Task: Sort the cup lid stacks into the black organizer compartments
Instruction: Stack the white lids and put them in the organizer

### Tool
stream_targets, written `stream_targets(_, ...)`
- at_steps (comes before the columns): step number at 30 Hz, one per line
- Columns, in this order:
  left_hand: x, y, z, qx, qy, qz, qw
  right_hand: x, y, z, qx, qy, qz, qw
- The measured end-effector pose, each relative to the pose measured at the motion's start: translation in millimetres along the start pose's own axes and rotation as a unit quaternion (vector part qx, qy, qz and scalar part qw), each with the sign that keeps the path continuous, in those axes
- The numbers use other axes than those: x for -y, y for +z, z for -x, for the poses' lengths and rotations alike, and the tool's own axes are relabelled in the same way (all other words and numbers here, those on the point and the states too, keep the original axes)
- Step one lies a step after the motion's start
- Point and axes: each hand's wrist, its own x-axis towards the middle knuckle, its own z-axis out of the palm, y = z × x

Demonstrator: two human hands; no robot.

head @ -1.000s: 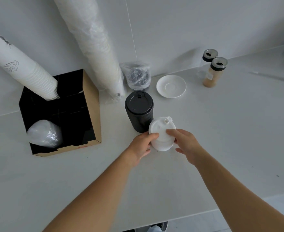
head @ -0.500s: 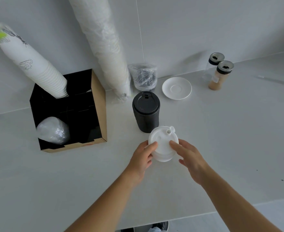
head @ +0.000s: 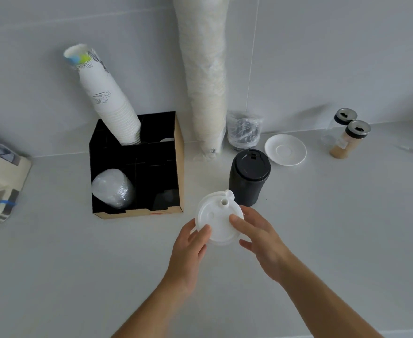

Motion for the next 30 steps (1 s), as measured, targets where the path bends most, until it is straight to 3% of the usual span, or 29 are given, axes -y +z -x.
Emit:
stream_targets(8,-49.3,-55.1,-6.6,-0.015,0.049,0.009,0.999,39.3,63.1,-23.9,0.018,-0.024,0.031,0.999)
stream_targets(22,-124.5,-129.5,-52.1,0.005,0.046,0.096,0.994,92.2,155.9,-72.7,0.023,-0.065,0.052,0.996)
stream_targets(30,-161.8,-136.4,-98.0,0.002,0.007,0.134,0.991,139.6,166.7,-116.0,0.005,-0.075,0.142,0.987)
